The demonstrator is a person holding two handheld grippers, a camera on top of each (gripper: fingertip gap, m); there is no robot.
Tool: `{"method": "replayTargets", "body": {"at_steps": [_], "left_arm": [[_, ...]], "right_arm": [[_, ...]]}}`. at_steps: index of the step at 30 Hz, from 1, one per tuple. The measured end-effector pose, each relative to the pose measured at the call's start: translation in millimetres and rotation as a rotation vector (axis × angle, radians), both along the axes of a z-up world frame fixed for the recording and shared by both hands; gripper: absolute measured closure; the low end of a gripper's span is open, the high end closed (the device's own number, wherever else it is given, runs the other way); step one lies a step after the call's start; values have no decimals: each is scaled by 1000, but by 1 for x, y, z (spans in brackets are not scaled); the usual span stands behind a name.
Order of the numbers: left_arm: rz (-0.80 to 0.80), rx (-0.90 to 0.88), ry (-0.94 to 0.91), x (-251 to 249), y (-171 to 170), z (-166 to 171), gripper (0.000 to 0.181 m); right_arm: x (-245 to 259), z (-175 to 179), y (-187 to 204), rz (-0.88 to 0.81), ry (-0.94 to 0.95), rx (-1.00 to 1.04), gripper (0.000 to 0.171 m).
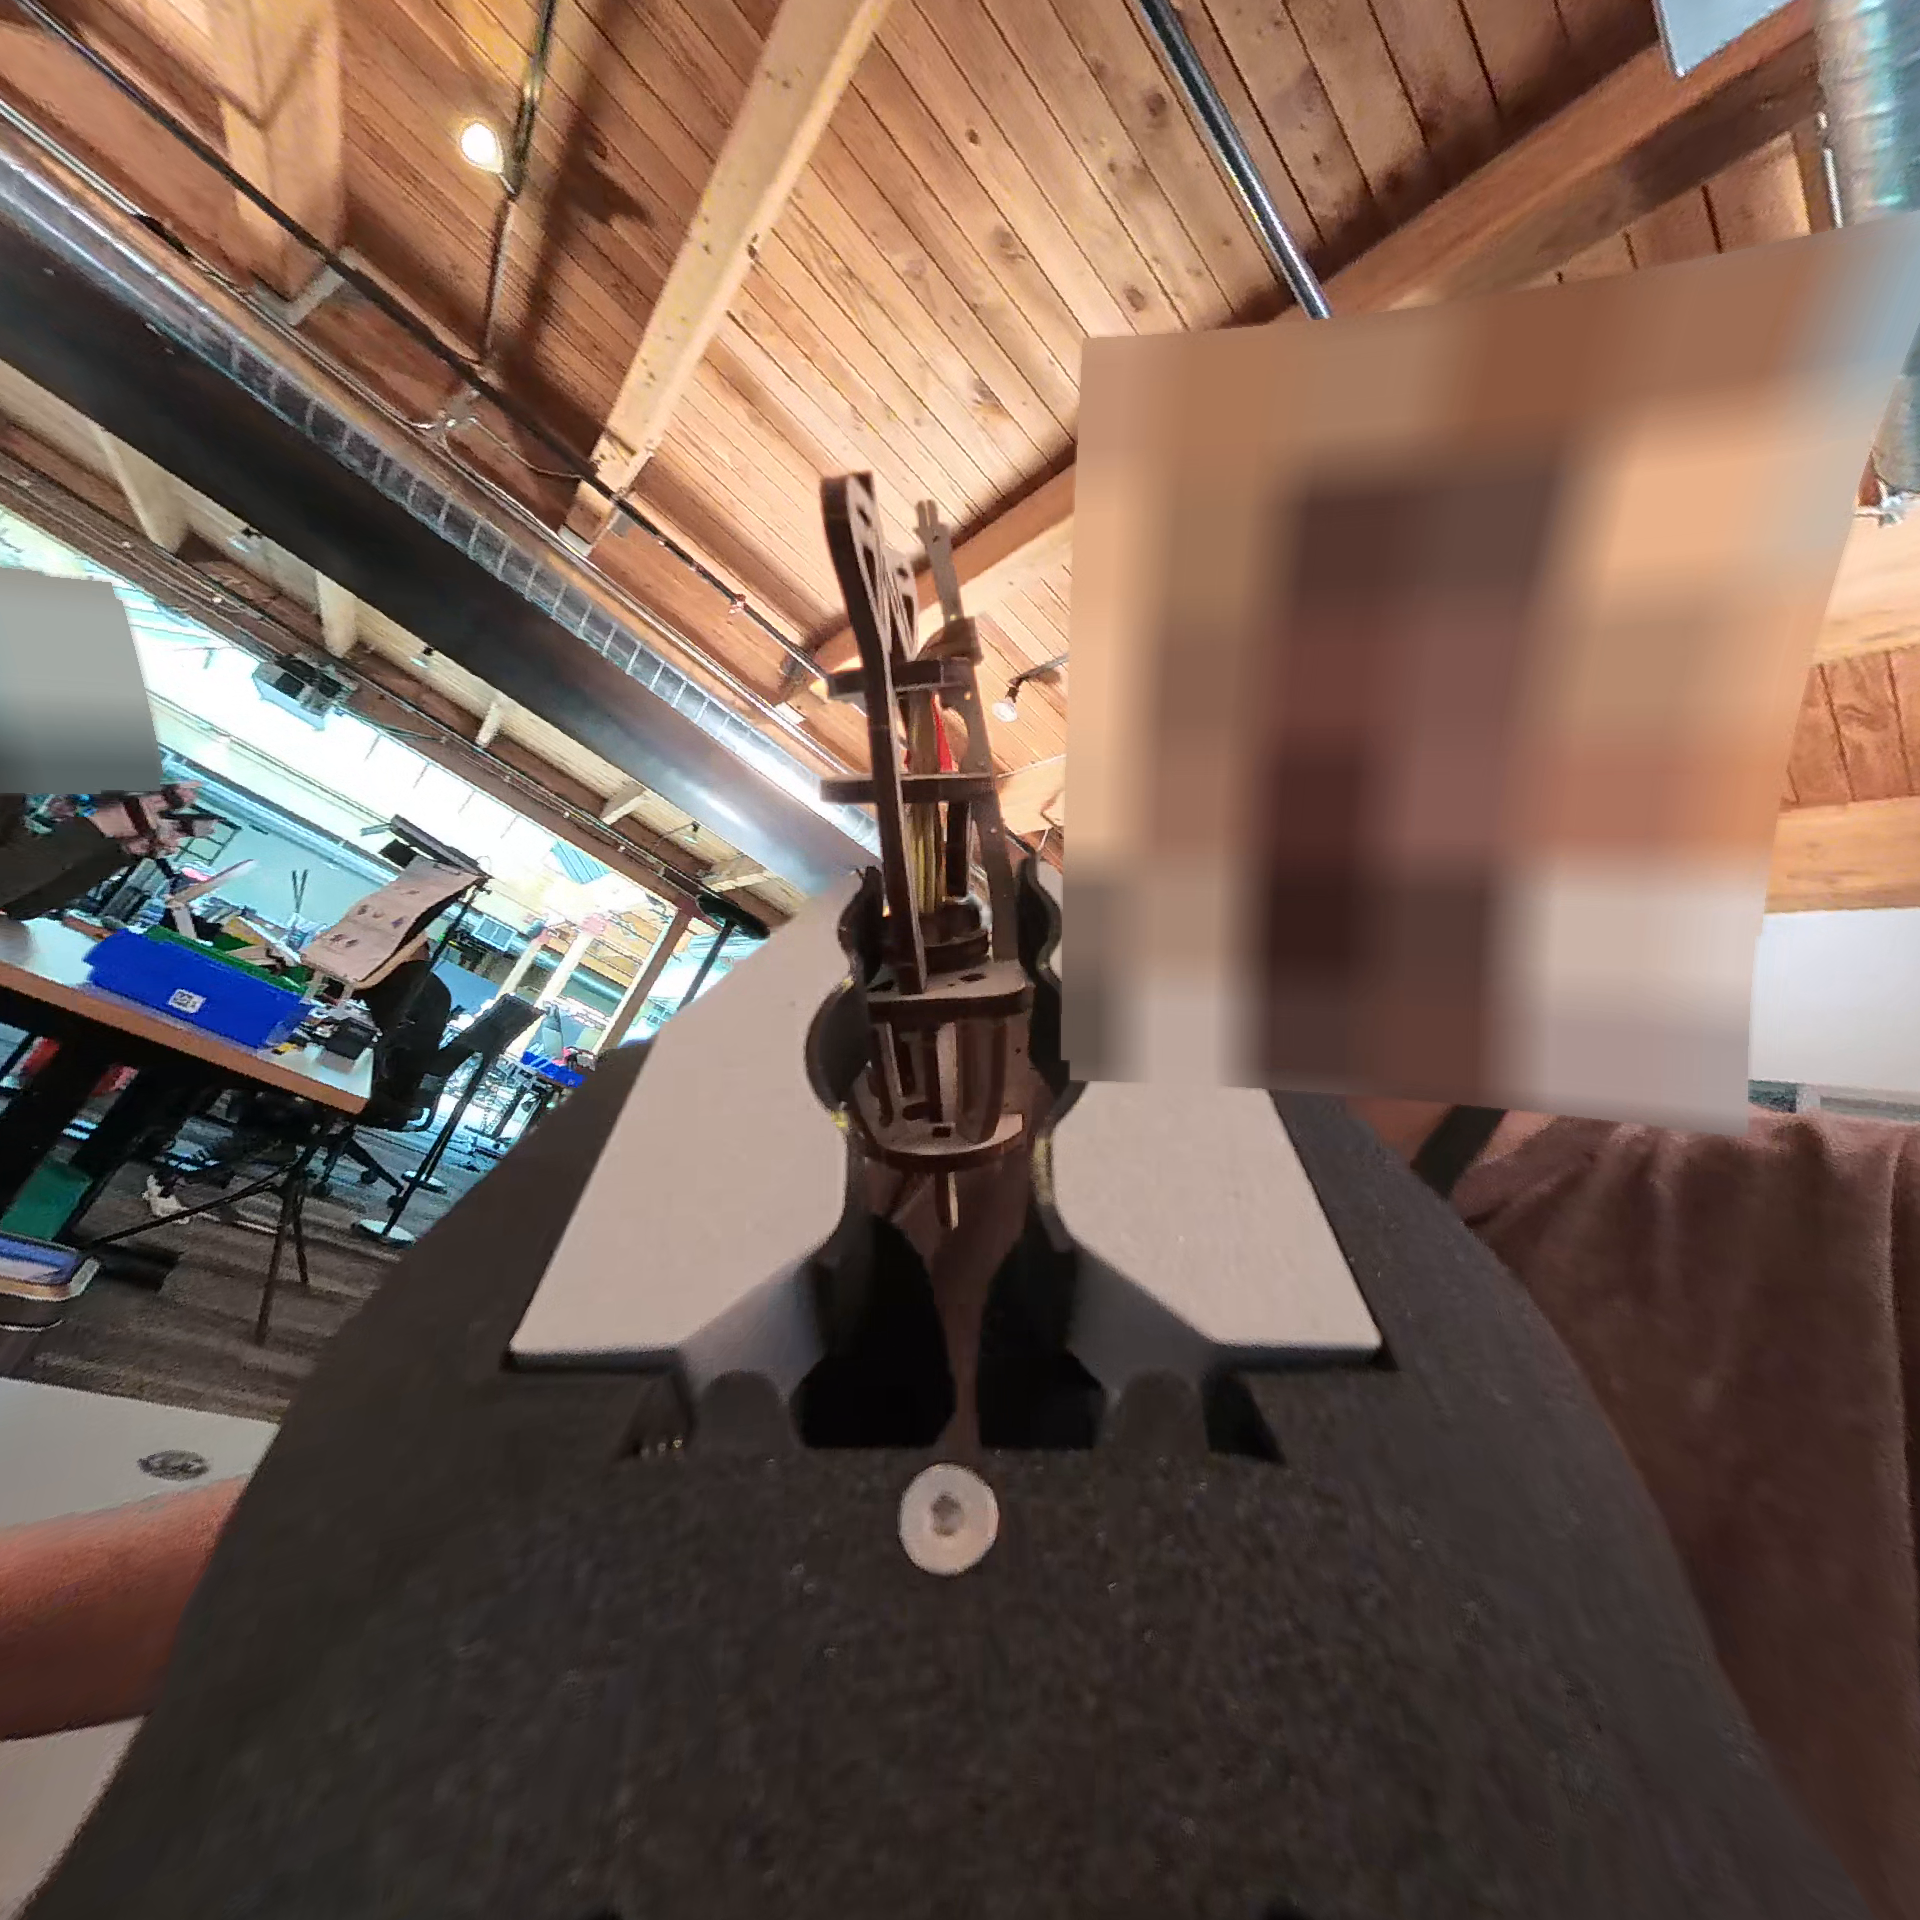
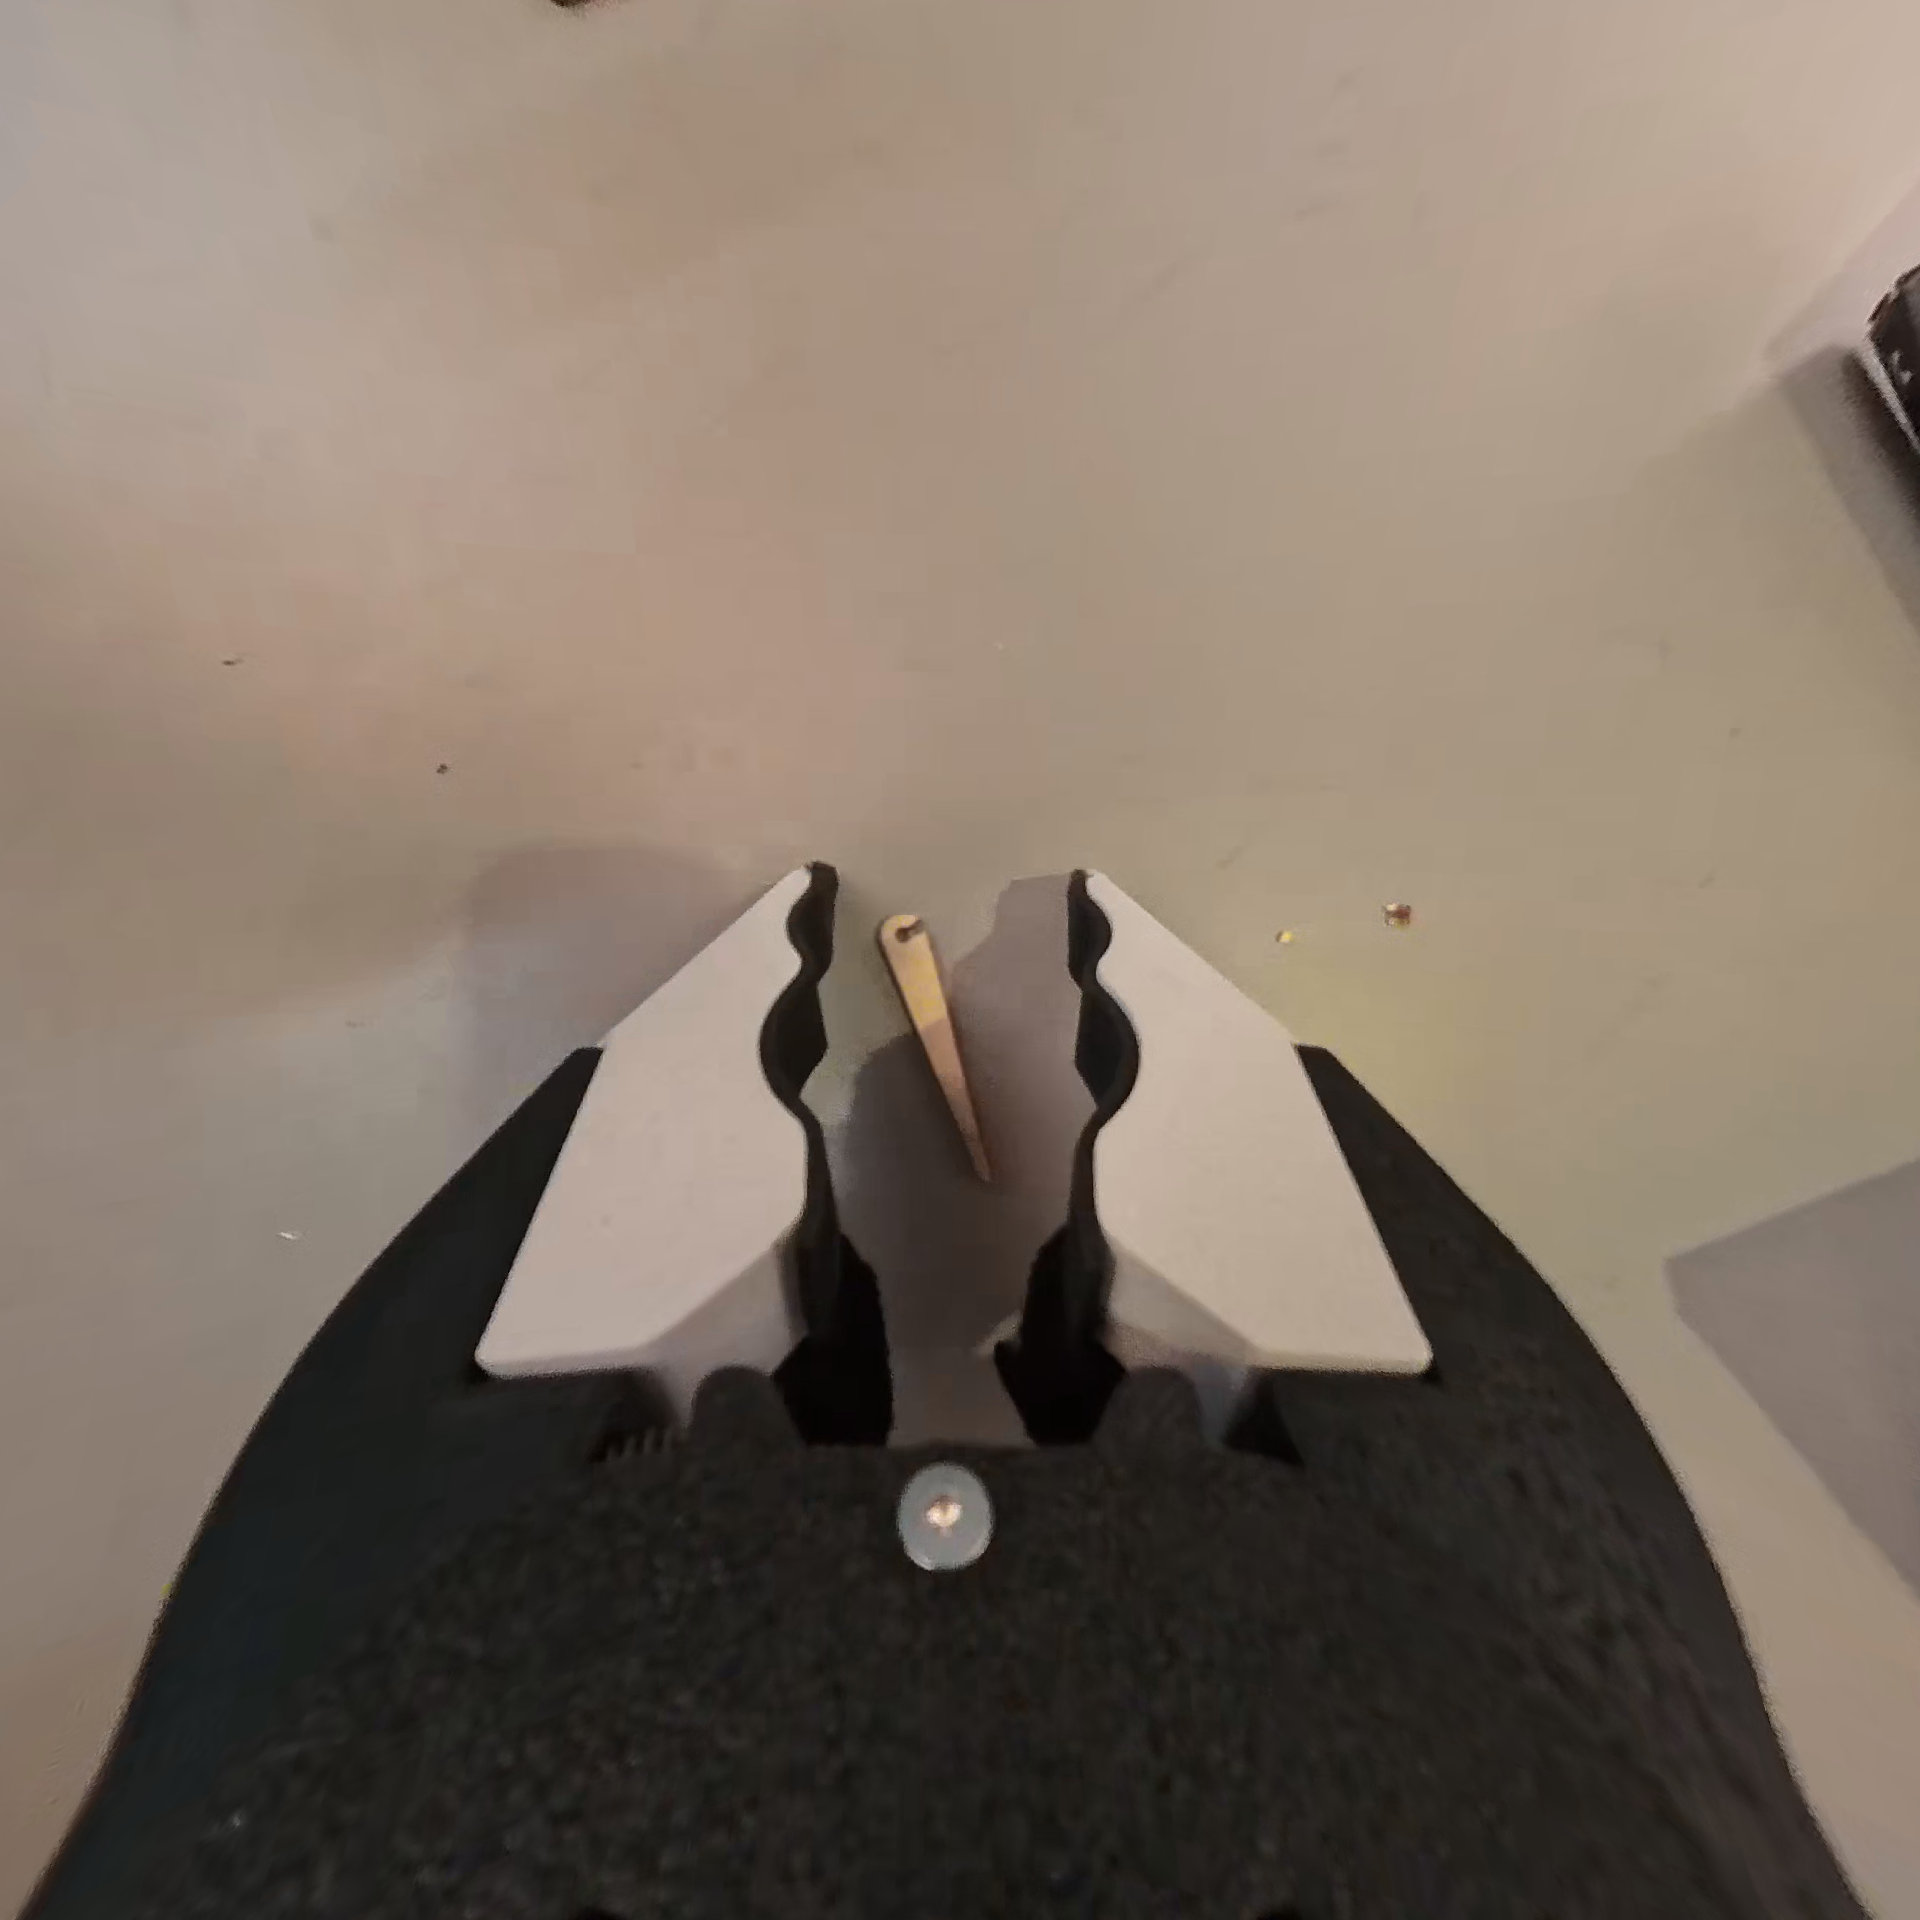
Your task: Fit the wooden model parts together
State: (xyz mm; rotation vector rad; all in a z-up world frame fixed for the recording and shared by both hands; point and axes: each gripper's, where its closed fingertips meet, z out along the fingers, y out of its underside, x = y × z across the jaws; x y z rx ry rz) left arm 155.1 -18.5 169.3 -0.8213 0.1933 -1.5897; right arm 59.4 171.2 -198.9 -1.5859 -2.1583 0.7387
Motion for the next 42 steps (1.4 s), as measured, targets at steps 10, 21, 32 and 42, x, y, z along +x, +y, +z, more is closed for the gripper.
{"method": "replayTargets", "body": {"at_steps": [10,21,32,42], "left_arm": [[41,-15,60,21,-16,-10,158],[315,-311,37,-28,17,-122,159],[162,-275,-30,-22,12,-125,158],[130,-327,-102,-22,23,-132,159]], "right_arm": [[-1,-1,4,1,64,33,171],[3,46,10,-88,207,-305,171],[13,2,-6,94,-74,2,139],[33,3,-45,182,-155,-257,164]]}}
